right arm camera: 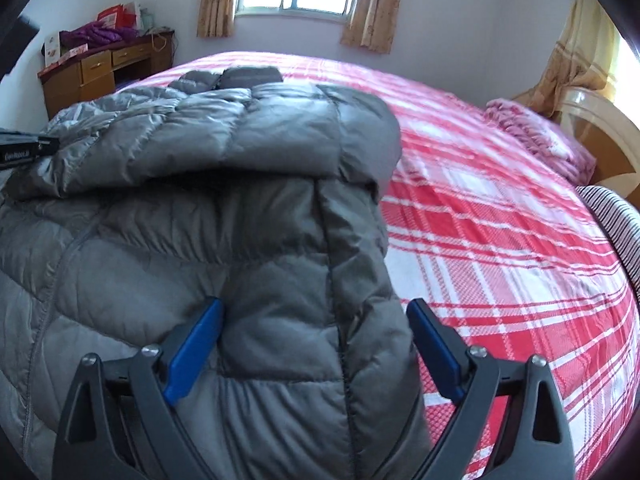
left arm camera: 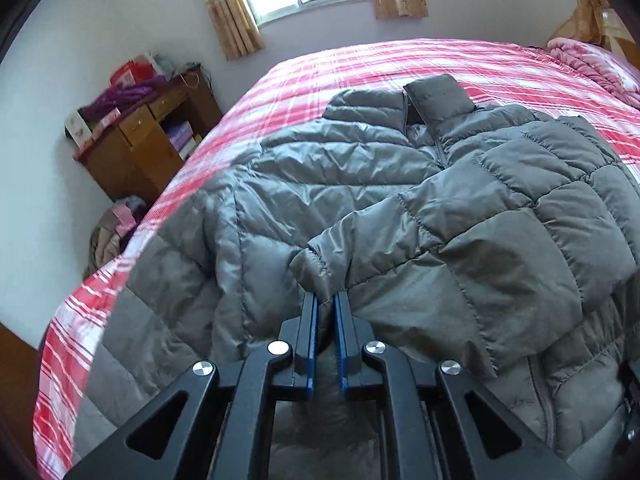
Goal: Fold large clothes
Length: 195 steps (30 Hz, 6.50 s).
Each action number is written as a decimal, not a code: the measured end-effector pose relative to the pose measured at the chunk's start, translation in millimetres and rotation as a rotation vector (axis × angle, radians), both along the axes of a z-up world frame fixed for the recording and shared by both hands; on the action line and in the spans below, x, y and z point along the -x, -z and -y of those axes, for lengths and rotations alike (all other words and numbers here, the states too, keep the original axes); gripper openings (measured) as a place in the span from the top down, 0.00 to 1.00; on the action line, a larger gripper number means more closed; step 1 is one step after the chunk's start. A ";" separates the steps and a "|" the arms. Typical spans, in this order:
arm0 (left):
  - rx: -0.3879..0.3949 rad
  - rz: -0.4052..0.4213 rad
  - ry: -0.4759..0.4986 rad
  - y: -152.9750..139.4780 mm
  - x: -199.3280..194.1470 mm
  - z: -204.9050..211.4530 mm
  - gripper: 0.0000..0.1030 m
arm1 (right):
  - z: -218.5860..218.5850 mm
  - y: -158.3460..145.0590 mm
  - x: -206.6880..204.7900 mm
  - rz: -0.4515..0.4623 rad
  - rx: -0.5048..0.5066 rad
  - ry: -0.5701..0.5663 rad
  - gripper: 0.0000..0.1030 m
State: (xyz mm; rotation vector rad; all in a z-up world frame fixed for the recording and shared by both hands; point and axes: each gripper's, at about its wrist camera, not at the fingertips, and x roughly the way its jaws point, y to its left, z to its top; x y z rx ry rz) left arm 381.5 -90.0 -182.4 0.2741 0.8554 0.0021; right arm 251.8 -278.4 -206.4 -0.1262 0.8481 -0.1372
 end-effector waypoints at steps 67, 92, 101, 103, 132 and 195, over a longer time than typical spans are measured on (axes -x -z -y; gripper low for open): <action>-0.126 0.071 -0.250 56.3 -62.7 19.7 0.01 | 16.0 3.0 -129.9 -0.054 -0.049 -0.084 0.36; -0.136 0.111 -0.284 -31.4 82.2 -157.9 0.01 | 46.3 -53.4 -39.9 0.047 -0.088 -0.063 0.11; 0.120 -0.038 -0.511 18.1 157.7 -288.5 0.01 | 12.8 -56.5 43.0 0.102 -0.076 -0.164 0.08; 0.191 -0.036 -0.493 19.2 153.5 -285.6 0.01 | 5.0 -57.0 47.2 0.112 -0.085 -0.171 0.08; -0.005 0.284 -0.315 -135.2 98.6 -240.5 0.83 | 15.7 -58.4 65.7 0.170 -0.111 -0.125 0.08; 0.095 0.086 -0.296 -47.6 58.2 -140.1 0.08 | 24.9 -86.3 2.3 0.074 -0.147 -0.047 0.24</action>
